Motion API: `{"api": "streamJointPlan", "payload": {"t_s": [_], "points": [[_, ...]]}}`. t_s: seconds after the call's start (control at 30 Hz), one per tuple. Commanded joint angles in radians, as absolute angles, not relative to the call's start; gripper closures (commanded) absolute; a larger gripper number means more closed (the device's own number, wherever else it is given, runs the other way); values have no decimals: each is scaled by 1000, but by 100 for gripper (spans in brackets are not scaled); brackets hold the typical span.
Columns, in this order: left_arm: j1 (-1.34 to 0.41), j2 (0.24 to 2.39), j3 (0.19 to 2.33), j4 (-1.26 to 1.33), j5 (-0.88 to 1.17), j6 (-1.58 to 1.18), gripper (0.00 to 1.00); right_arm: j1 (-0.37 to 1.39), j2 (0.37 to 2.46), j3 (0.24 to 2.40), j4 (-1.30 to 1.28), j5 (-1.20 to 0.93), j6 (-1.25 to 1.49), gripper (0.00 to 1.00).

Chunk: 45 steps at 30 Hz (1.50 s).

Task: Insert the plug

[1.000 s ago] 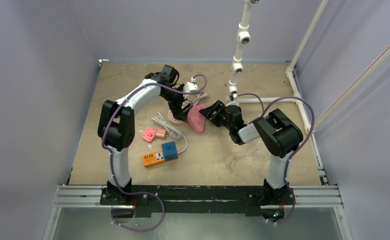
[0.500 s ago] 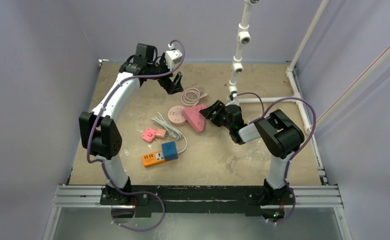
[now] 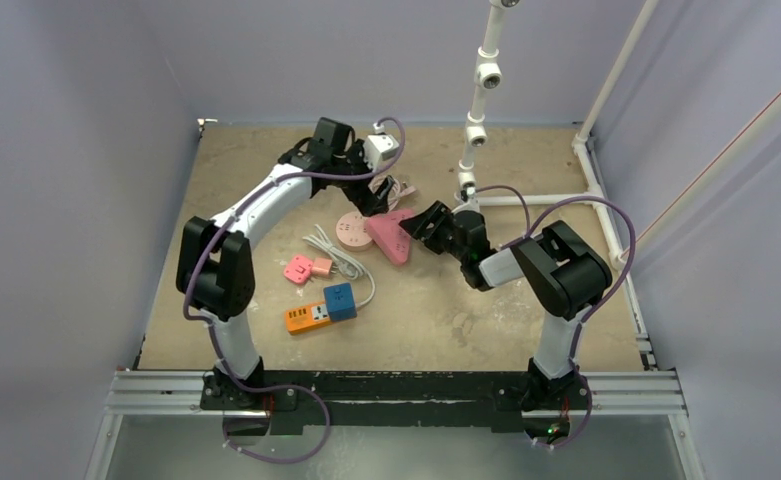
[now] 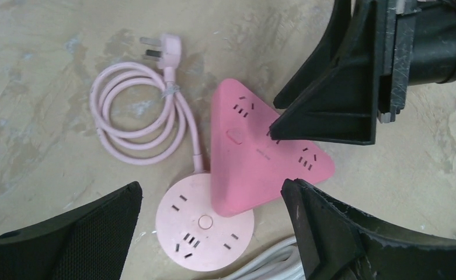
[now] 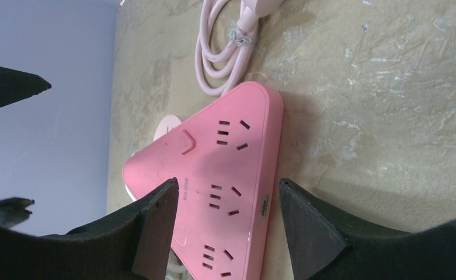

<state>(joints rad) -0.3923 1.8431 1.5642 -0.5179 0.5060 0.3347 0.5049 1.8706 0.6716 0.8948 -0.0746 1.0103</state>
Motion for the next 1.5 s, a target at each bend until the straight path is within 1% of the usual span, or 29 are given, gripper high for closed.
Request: {"api": "streamJointPlan", "payload": {"t_s": [0.0, 0.1, 0.23, 0.33, 0.47, 0.7, 0.73, 0.8, 0.83, 0.9, 1.47], "points": [[-423, 1848, 1556, -496, 392, 358, 10, 510, 1831, 649, 947, -89, 1015, 34], [-423, 1867, 1542, -495, 330, 354, 20, 510, 1826, 628, 966, -97, 1025, 35], [-423, 1896, 1545, -492, 274, 343, 35, 510, 1820, 607, 985, -99, 1034, 35], [-425, 1911, 1550, -500, 269, 336, 43, 510, 1816, 595, 993, -98, 1041, 35], [-426, 1917, 1550, -519, 308, 320, 46, 509, 1813, 583, 998, -98, 1047, 35], [-425, 1892, 1551, -562, 435, 284, 49, 510, 1817, 580, 1006, -98, 1051, 35], [-425, 1891, 1554, -574, 443, 290, 50, 510, 1820, 581, 1006, -98, 1052, 35], [-425, 1892, 1548, -594, 450, 304, 55, 509, 1821, 584, 1008, -97, 1052, 35], [-425, 1895, 1544, -602, 449, 312, 59, 510, 1822, 584, 1008, -97, 1052, 35], [-425, 1903, 1541, -617, 439, 327, 62, 509, 1825, 585, 1007, -97, 1052, 35], [-410, 1930, 1479, -613, 324, 368, 69, 510, 1802, 591, 990, -86, 1047, 35]]}}
